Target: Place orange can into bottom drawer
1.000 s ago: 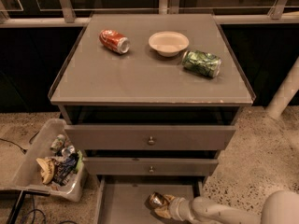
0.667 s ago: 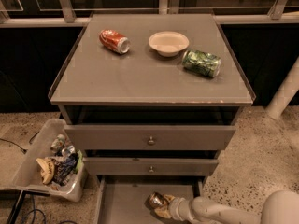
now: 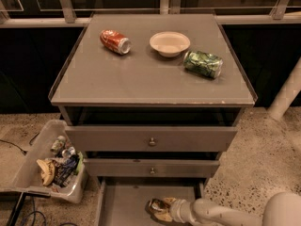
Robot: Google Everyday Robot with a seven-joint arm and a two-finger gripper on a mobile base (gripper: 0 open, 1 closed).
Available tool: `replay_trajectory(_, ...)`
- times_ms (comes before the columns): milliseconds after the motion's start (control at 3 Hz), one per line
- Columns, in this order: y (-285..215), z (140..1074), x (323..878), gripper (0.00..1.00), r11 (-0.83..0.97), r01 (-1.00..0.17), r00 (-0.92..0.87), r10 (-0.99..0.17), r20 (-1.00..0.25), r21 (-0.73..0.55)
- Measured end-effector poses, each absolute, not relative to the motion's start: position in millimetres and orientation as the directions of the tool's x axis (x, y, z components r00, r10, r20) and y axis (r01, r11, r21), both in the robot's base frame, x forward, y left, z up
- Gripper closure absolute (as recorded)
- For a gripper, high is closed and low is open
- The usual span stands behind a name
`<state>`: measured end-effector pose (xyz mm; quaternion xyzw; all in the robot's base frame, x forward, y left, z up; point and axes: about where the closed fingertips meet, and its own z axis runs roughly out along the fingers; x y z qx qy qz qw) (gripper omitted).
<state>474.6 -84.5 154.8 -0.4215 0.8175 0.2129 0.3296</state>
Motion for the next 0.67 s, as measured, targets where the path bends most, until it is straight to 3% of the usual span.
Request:
replay_trajectory(333, -84.4, 154.8, 474.6, 0.00, 0.554, -0.830, -0.427, -0.549, -0.718, 0.070)
replay_trajectory(667, -84.4, 154.8, 474.6, 0.00, 0.554, -0.830, -0.427, -0.549, -0.718, 0.070)
